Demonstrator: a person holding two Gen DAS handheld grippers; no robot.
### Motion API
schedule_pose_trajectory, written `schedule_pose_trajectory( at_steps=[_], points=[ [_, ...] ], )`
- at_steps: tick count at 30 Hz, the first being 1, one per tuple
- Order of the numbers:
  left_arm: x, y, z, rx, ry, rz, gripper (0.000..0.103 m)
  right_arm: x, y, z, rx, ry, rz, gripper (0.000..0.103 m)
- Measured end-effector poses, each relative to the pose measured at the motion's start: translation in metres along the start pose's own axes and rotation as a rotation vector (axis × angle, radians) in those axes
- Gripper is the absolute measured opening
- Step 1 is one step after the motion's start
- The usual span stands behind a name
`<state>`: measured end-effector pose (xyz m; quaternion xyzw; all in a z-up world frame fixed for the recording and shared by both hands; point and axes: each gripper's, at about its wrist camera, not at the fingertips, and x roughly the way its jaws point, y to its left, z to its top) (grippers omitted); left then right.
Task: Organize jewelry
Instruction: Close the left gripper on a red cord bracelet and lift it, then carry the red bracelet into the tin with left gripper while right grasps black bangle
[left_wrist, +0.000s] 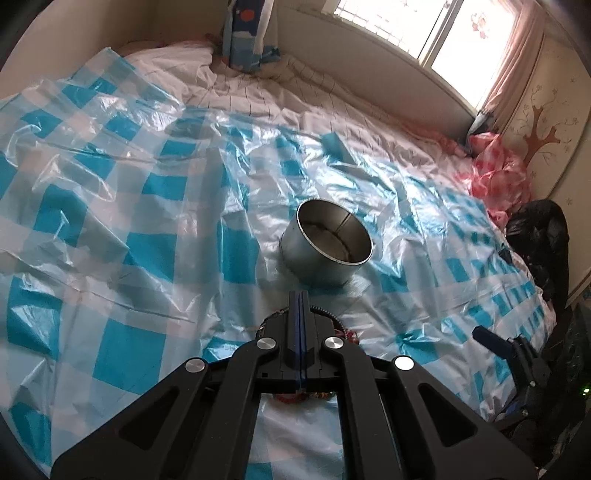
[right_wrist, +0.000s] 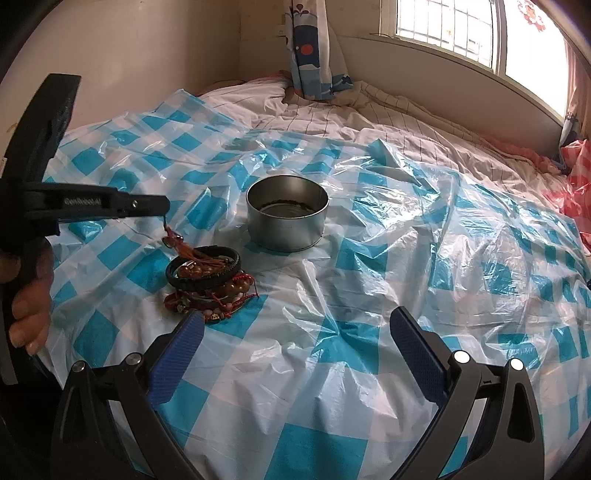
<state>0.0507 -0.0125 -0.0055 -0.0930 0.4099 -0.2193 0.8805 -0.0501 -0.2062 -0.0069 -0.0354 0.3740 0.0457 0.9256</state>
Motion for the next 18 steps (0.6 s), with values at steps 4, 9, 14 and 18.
schedule_pose_trajectory(
  at_steps=[4, 9, 14, 18],
  points=[
    [-0.012, 0.004, 0.004, -0.024, -0.049, -0.032, 0.0, 0.002, 0.001, 0.002, 0.001, -0.004, 0.032, 0.097],
    [-0.032, 0.01, 0.01, -0.055, -0.139, -0.046, 0.0, 0.016, 0.012, 0.013, -0.027, -0.013, 0.157, 0.097],
    [-0.034, 0.015, 0.012, -0.063, -0.142, -0.033, 0.0, 0.05, 0.04, 0.031, -0.116, 0.015, 0.252, 0.097],
    [-0.034, 0.017, 0.012, -0.055, -0.135, -0.022, 0.0, 0.087, 0.057, 0.037, -0.158, 0.094, 0.277, 0.097]
  ],
)
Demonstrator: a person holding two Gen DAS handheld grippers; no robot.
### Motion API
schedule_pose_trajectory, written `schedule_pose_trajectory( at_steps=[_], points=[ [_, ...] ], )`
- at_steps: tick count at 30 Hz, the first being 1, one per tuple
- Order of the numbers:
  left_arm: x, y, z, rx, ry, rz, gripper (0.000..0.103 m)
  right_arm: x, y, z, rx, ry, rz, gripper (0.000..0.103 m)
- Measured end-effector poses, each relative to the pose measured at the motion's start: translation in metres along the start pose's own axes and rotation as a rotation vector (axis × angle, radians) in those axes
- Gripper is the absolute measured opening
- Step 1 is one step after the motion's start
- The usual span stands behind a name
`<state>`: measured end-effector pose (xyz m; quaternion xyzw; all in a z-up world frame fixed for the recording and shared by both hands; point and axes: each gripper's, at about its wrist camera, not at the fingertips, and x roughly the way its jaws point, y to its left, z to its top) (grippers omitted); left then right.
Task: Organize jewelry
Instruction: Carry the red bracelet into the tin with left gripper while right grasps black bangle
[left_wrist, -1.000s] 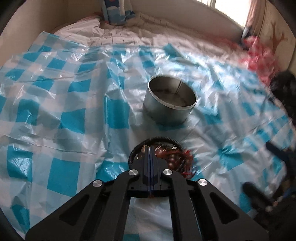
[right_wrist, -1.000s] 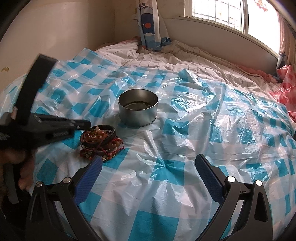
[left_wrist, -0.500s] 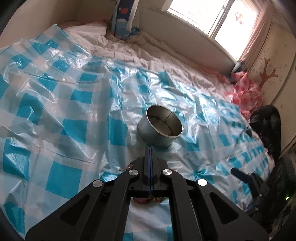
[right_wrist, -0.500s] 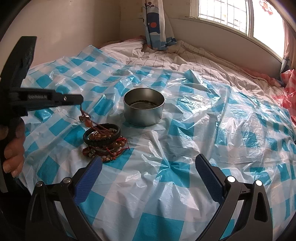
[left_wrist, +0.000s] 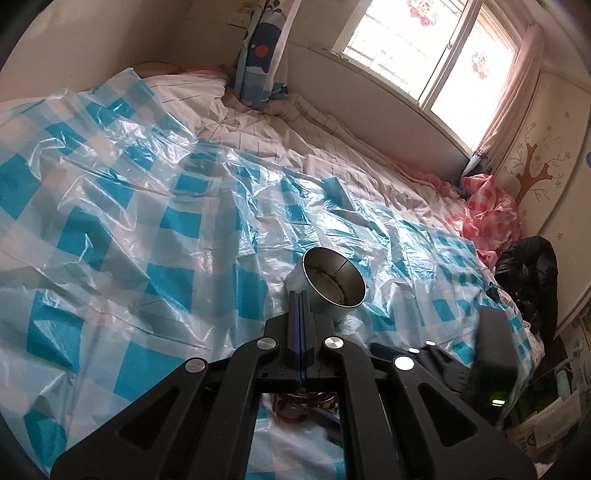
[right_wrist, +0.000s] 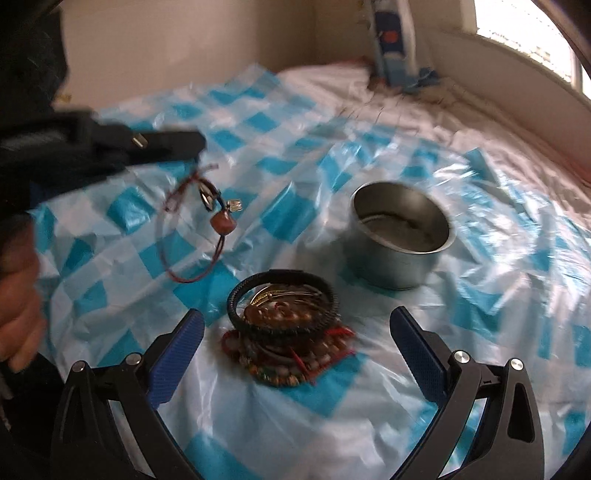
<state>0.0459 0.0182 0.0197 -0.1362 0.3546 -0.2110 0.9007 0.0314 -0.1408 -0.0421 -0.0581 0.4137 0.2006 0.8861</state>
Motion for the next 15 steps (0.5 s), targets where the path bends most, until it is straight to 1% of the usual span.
schedule_pose_trajectory(
  at_steps=[7, 11, 12, 14, 15],
  points=[
    [0.001, 0.003, 0.0, -0.008, 0.009, -0.001, 0.0, 0.035, 0.009, 0.013, -0.055, 0.061, 0.007, 0.097],
    [0.0, 0.005, 0.0, -0.012, 0.009, -0.003, 0.0, 0.045, 0.01, 0.014, -0.062, 0.092, 0.042, 0.096],
    [0.001, 0.005, 0.0, -0.013, 0.01, -0.003, 0.0, 0.043, 0.008, 0.013, -0.058, 0.088, 0.048, 0.093],
    [0.001, 0.005, 0.0, -0.012, 0.012, -0.003, 0.0, 0.041, 0.005, 0.013, -0.043, 0.081, 0.049, 0.076],
    [0.001, 0.005, 0.0, -0.012, 0.011, -0.002, 0.0, 0.04, 0.004, 0.012, -0.036, 0.08, 0.054, 0.076]
  ],
)
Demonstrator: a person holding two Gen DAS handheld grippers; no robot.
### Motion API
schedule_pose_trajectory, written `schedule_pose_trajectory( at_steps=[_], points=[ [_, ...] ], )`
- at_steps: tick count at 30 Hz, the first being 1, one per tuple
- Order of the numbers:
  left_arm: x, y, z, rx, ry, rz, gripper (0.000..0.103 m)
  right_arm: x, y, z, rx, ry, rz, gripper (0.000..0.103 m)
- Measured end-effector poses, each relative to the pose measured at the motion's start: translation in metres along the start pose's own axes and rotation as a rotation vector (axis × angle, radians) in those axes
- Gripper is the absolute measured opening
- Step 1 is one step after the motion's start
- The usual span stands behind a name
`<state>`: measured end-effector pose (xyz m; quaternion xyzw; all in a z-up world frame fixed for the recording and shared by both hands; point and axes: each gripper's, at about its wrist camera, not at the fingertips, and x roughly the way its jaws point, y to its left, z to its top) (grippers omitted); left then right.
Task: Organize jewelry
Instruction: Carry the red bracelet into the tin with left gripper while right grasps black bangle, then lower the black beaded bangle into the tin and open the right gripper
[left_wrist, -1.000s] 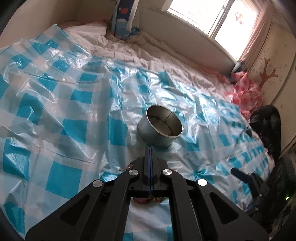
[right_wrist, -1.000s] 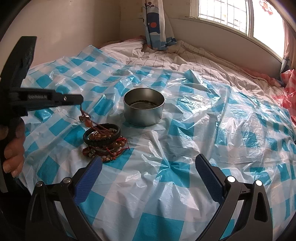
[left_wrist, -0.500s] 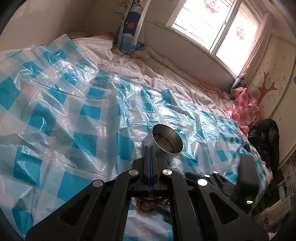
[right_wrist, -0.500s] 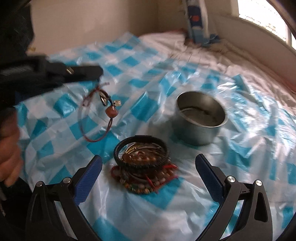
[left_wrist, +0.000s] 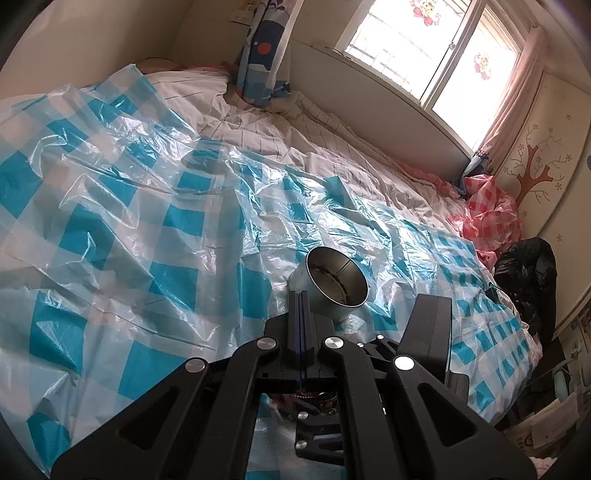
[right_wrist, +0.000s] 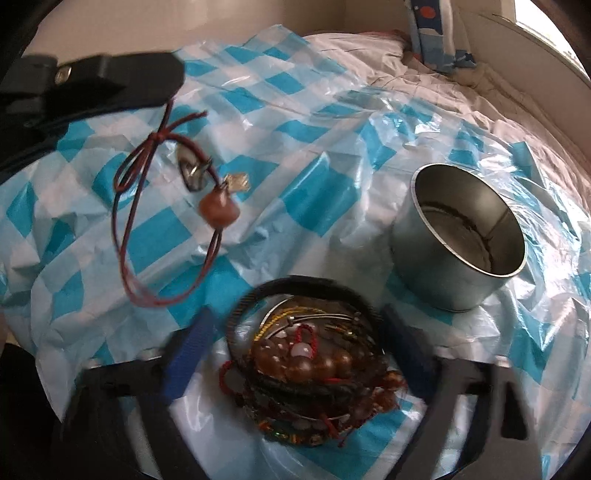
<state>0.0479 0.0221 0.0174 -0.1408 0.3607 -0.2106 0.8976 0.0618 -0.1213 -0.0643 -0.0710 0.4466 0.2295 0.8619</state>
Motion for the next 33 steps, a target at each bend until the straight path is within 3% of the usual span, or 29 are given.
schedule_pose_trajectory(
  at_steps=[8, 17, 33],
  points=[
    [0.0, -0.002, 0.0, 0.001, 0.003, -0.001, 0.0, -0.027, -0.005, 0.001, 0.046, -0.094, 0.018, 0.073],
    [0.015, -0.026, 0.006, 0.023, 0.007, -0.047, 0.0, -0.063, -0.031, -0.005, 0.133, -0.183, -0.058, 0.073],
    [0.086, -0.078, 0.051, 0.047, 0.042, -0.133, 0.0, -0.094, -0.085, -0.014, 0.242, -0.275, -0.15, 0.073]
  ],
)
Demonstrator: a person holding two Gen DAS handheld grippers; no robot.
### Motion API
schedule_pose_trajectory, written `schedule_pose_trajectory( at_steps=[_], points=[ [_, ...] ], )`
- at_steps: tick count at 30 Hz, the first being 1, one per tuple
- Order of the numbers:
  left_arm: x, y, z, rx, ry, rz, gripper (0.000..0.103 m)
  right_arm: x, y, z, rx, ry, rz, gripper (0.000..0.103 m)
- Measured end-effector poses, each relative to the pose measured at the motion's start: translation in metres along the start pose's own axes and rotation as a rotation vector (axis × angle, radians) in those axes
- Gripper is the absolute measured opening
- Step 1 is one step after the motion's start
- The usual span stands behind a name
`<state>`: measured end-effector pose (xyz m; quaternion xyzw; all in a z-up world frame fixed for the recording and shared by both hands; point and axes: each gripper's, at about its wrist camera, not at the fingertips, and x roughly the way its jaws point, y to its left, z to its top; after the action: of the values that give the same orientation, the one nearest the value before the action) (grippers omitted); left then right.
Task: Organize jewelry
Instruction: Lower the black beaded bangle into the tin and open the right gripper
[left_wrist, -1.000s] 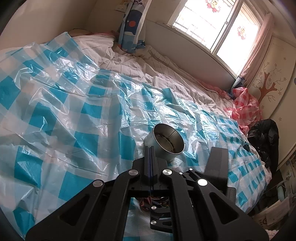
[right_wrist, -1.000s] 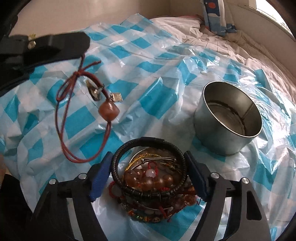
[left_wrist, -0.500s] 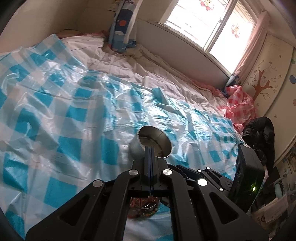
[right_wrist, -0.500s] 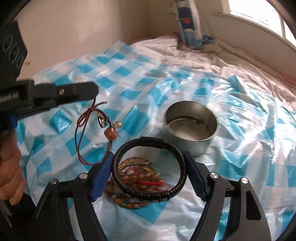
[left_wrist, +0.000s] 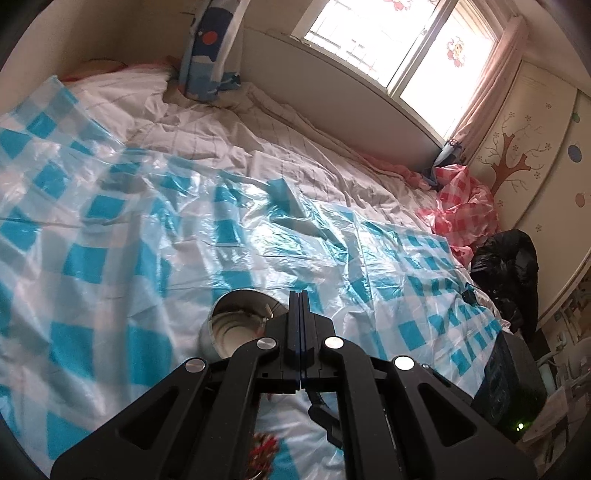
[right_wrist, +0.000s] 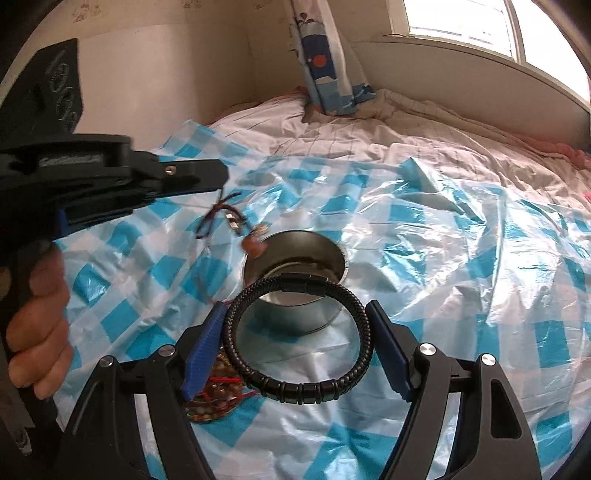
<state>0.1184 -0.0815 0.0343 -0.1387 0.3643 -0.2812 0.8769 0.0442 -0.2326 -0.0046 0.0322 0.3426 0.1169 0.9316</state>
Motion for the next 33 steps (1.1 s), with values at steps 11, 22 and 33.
schedule_pose_trajectory(
  at_steps=[11, 22, 33],
  points=[
    [0.052, 0.008, -0.001, -0.038, 0.056, 0.024, 0.0, 0.008, -0.013, 0.008, 0.015, -0.009, -0.001, 0.073],
    [0.057, 0.041, 0.004, -0.138, 0.049, 0.086, 0.011, 0.027, -0.001, 0.014, -0.034, 0.013, 0.012, 0.073],
    [0.018, 0.058, 0.013, -0.153, -0.025, 0.162, 0.034, 0.059, 0.017, 0.032, -0.089, 0.013, 0.03, 0.073]
  ],
)
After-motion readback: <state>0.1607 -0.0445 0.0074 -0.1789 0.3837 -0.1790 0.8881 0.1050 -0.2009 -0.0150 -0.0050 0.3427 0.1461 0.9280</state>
